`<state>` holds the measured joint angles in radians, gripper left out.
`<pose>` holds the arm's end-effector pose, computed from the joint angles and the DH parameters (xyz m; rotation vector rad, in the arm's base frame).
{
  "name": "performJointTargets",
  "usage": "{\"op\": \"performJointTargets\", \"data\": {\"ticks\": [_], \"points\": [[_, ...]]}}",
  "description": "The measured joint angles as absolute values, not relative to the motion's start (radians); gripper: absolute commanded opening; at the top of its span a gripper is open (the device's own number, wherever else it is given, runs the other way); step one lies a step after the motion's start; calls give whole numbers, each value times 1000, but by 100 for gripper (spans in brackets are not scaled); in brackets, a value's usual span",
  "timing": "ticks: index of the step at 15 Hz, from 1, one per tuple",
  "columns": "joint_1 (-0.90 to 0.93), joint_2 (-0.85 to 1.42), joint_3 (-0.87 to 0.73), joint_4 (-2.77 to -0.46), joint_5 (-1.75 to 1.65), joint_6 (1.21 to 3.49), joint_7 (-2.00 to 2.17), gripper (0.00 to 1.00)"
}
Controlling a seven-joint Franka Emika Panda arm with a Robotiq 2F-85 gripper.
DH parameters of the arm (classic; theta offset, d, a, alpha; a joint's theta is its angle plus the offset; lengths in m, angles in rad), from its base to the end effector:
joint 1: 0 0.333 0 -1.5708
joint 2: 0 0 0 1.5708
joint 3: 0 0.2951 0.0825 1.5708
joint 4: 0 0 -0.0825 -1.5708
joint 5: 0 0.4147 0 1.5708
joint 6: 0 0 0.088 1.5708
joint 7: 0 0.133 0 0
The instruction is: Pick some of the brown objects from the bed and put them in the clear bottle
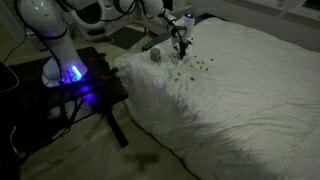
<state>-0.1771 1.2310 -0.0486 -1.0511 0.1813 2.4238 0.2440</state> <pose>0.7635 -0.1599 0.0268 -2.9277 0.8453 -0.2173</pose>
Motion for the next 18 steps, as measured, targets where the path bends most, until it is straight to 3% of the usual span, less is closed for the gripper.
{"op": "performJointTargets", "data": {"ticks": [18], "points": [[-177, 1125, -52, -1014, 182, 2097, 361, 1]]}}
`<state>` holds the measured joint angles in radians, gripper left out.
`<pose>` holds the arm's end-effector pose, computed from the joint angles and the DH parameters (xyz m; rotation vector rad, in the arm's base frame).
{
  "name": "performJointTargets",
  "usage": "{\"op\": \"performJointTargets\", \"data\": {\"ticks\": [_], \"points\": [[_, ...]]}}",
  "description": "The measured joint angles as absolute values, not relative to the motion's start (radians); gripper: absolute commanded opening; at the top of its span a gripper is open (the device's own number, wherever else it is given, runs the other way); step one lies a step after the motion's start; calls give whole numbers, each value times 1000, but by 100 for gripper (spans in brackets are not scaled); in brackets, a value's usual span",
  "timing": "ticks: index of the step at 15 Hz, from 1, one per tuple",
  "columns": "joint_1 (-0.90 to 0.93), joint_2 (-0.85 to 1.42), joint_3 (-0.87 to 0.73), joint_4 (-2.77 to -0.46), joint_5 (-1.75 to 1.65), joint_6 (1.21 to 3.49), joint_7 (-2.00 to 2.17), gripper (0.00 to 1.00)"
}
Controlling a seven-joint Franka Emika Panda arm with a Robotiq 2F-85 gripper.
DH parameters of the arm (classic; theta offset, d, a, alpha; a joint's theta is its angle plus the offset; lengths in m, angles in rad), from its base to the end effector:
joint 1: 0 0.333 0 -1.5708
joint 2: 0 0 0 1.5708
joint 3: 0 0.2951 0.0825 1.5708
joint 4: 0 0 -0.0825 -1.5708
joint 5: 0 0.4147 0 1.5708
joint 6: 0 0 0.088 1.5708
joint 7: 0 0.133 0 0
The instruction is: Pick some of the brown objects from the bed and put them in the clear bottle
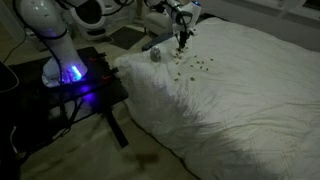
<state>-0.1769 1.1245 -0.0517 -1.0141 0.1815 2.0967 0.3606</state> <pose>0.7638 -0.1524 0.0970 -2.8744 0.9768 0.0724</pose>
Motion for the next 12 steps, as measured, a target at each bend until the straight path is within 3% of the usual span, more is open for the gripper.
{"op": "performJointTargets", "data": {"ticks": [5, 12], "points": [[-171, 1062, -45, -1092, 181, 2054, 355, 1], [-127, 906, -50, -1372, 181, 2104, 318, 1]]}}
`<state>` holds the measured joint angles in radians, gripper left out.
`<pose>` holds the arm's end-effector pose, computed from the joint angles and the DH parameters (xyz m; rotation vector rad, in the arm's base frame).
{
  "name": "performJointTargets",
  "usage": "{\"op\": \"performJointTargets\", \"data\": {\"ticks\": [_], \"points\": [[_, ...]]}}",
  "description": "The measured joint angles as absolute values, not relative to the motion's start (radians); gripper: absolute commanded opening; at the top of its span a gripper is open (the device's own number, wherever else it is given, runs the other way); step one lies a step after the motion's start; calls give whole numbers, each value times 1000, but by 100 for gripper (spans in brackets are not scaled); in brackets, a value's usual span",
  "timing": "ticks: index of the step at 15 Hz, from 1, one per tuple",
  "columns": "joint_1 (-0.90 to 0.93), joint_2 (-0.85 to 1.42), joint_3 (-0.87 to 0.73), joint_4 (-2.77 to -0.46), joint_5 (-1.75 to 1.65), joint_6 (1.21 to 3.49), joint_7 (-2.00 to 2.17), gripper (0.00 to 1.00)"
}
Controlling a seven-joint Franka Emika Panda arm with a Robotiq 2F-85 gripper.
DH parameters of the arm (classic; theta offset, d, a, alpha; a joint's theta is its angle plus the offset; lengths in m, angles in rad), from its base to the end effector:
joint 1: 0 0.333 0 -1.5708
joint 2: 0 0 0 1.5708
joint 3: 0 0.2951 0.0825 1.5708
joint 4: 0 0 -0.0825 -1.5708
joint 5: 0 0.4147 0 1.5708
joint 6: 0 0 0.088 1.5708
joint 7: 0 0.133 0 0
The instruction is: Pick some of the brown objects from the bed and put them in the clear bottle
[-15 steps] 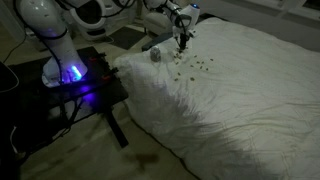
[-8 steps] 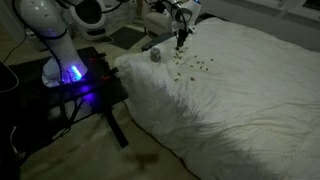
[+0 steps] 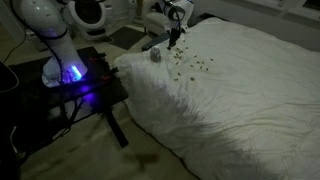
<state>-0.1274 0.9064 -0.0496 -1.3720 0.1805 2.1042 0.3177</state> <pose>0.7081 -0.1094 0.0979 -2.9067 0.8744 0.2726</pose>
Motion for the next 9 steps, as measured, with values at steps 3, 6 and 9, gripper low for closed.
{"op": "performJointTargets", "data": {"ticks": [3, 6, 9], "points": [[-101, 821, -55, -1506, 179, 2160, 318, 1], [-73, 734, -68, -1632, 178, 2217, 318, 1], [-55, 655, -80, -1735, 177, 2256, 318, 1]]}}
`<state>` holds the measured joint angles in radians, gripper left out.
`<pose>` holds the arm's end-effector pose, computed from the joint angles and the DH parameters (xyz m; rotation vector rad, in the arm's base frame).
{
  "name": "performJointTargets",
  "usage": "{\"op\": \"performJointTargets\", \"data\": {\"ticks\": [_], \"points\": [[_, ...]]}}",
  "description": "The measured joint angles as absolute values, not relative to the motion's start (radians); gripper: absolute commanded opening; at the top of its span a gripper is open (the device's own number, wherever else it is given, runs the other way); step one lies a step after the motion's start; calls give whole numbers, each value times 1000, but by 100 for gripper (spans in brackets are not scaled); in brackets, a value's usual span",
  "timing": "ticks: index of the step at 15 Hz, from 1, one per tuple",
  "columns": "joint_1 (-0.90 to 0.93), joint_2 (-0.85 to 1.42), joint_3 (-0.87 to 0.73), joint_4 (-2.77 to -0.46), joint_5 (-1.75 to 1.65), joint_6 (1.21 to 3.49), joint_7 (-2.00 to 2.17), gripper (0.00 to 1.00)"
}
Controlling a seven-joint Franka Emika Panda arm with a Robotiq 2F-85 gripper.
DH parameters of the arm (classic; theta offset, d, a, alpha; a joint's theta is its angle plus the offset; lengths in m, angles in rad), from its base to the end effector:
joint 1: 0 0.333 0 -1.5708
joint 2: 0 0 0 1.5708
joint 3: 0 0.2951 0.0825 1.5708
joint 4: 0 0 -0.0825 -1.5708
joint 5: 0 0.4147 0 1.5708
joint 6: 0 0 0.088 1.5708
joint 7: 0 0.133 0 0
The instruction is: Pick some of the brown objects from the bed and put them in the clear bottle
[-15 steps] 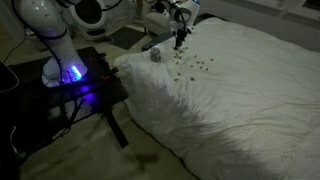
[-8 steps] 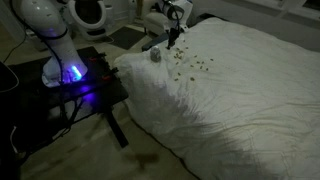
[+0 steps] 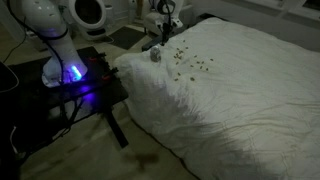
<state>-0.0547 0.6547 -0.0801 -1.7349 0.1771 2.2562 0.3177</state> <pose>0.6543 -0.0794 0.1282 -2.9473 0.8480 0.2086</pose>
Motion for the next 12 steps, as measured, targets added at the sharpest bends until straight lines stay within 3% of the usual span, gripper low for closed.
{"op": "performJointTargets", "data": {"ticks": [12], "points": [[-28, 498, -87, -1942, 165, 2293, 318, 1]]}}
